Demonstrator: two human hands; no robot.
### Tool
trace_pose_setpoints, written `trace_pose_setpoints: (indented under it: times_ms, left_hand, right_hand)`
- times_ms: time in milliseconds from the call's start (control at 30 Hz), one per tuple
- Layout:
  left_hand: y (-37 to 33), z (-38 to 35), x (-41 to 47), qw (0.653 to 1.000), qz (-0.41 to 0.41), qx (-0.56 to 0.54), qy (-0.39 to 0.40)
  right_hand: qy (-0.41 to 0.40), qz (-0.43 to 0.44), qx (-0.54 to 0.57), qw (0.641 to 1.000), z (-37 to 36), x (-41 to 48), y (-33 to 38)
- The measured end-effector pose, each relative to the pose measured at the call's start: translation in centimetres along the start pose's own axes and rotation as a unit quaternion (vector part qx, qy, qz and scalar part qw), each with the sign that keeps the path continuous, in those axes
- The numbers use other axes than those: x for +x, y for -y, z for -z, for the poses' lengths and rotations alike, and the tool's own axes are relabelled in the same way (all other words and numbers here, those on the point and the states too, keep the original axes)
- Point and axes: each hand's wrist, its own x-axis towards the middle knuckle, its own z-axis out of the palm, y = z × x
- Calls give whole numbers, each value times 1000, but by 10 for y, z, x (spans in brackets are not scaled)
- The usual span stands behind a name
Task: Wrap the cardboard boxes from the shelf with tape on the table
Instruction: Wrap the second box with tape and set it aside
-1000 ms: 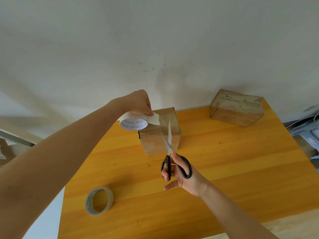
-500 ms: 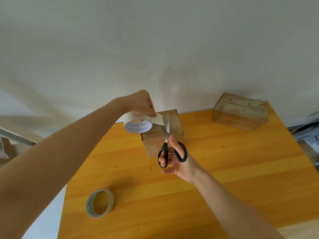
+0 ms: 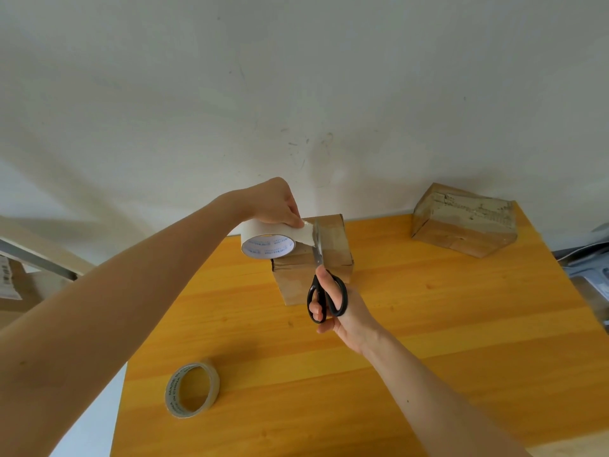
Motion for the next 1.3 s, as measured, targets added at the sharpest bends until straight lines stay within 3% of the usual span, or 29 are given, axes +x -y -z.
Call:
trace_pose_setpoints:
  times_ms: [400,700,900,1033,1200,1300]
  left_hand:
    - [7,5,-4,1000,0,17,12]
    - [46,19,-23,998,45,-24,-27]
    - [96,6,-40,990,79,-50,-110]
    - [134,-10,-49,984,108,-68,-126]
    - [168,-38,-56,975,138,-109,-137]
    - [185,-57,-56,973,151,-95,-147]
  right_hand:
    - [-55,32,-28,998,2,2,-5]
    - [37,44,-116,992,-3,1,-7]
    - [79,20,-192,978,-11,-5,-30]
    - [90,-55,-355,929,-11,-8,-53]
    - [80,-28,-624,777,-9,6,-76]
    - [39,-16,-657,752,-12,16,-88]
